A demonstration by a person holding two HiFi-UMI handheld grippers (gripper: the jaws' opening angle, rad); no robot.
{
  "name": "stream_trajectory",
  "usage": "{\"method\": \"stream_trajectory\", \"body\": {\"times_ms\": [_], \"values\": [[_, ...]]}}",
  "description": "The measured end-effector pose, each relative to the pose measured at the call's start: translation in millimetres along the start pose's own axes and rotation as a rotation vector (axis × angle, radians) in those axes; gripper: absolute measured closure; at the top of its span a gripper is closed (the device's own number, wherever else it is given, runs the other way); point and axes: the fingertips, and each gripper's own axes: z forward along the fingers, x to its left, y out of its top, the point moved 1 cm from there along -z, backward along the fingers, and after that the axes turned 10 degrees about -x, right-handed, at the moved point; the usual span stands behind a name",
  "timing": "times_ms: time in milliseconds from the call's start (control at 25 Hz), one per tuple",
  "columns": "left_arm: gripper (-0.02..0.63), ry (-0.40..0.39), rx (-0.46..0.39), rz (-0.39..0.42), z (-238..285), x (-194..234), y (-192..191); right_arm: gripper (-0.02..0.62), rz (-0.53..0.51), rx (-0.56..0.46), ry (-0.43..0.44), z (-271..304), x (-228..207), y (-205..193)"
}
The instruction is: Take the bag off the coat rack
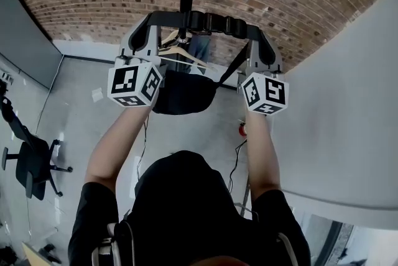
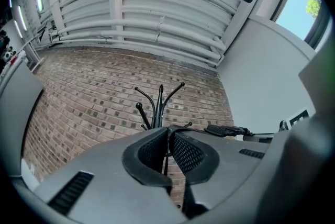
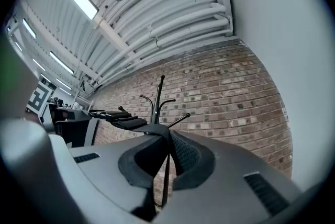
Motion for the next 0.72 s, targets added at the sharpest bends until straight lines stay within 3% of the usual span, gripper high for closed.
{"method": "stream_trajectory", "body": {"times_ms": [120, 480, 720], "values": [[0.583, -0.024, -0.011, 0.021, -11, -1, 6, 0.574, 0.027, -0.003, 0.009, -10, 5, 10], [0.582, -0.029, 0.043, -0.017, -34, 6, 0, 0.574, 0.026, 0.042, -0.006, -29, 21, 7], [0.581, -0.051, 0.035, -0.058, -45, 3, 6, 0.574, 0.102, 0.011, -0.008, -38, 26, 21]]}}
